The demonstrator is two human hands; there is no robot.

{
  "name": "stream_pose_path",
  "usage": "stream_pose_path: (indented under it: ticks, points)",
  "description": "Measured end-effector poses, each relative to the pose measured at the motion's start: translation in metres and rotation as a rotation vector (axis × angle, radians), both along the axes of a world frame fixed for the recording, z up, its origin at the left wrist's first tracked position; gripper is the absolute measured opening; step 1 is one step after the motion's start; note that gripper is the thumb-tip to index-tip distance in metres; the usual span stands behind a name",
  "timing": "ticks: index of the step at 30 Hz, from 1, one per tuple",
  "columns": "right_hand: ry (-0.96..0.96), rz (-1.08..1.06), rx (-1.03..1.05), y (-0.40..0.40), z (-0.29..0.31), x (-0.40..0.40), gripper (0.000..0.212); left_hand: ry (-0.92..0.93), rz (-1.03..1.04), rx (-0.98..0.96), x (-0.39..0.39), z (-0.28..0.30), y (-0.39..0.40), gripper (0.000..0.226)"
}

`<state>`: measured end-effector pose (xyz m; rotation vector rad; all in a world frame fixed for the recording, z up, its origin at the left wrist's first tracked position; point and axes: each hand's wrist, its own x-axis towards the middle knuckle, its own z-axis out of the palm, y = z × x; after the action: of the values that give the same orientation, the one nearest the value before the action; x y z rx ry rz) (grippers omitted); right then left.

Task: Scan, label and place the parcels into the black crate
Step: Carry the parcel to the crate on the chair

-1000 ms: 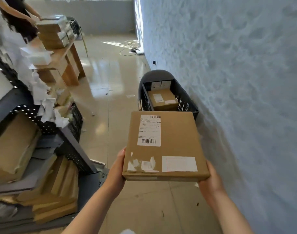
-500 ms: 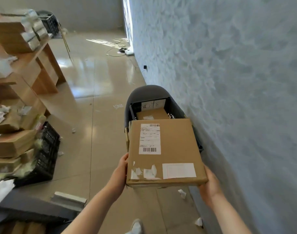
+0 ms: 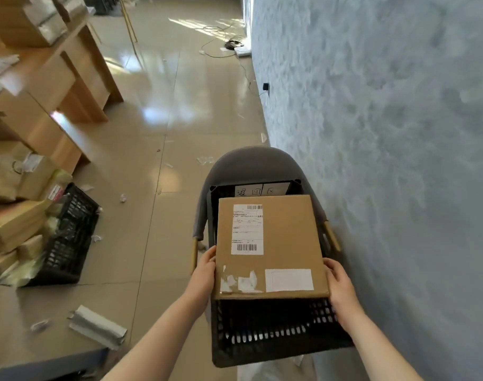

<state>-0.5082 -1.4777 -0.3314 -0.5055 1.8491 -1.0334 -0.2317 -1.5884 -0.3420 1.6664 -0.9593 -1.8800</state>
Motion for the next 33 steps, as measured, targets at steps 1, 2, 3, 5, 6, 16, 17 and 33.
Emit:
stream_pose_path:
  ticks: [1,2,3,5,6,16,17,33]
  points:
    - [-0.002,0.031,0.021,-0.014,-0.009,-0.012,0.019,-0.001,0.026,0.021,-0.009,-0.007,-0.01,0.032]
    - [-0.003,0.071,0.047,-0.027,-0.015,-0.023,0.023,-0.003,0.052,0.035,-0.019,-0.013,-0.018,0.032]
    - [-0.011,0.108,0.071,-0.041,-0.02,-0.032,0.03,-0.012,0.079,0.046,-0.029,-0.018,-0.027,0.032]
    - [-0.012,0.151,0.125,-0.065,-0.03,-0.051,0.04,-0.035,0.134,0.073,-0.048,-0.028,-0.046,0.032]
    - [-0.002,0.159,0.151,-0.075,-0.035,-0.059,0.041,-0.046,0.162,0.083,-0.057,-0.035,-0.055,0.031]
    - [-0.074,0.208,0.238,-0.141,-0.063,-0.053,0.048,-0.204,0.226,0.045,-0.086,-0.082,-0.089,0.026]
    - [-0.067,0.21,0.239,-0.145,-0.066,-0.052,0.049,-0.226,0.224,0.041,-0.086,-0.085,-0.089,0.026]
    - [0.135,0.382,0.265,-0.149,-0.059,-0.056,0.061,-0.412,0.017,-0.081,-0.083,-0.064,-0.089,0.049]
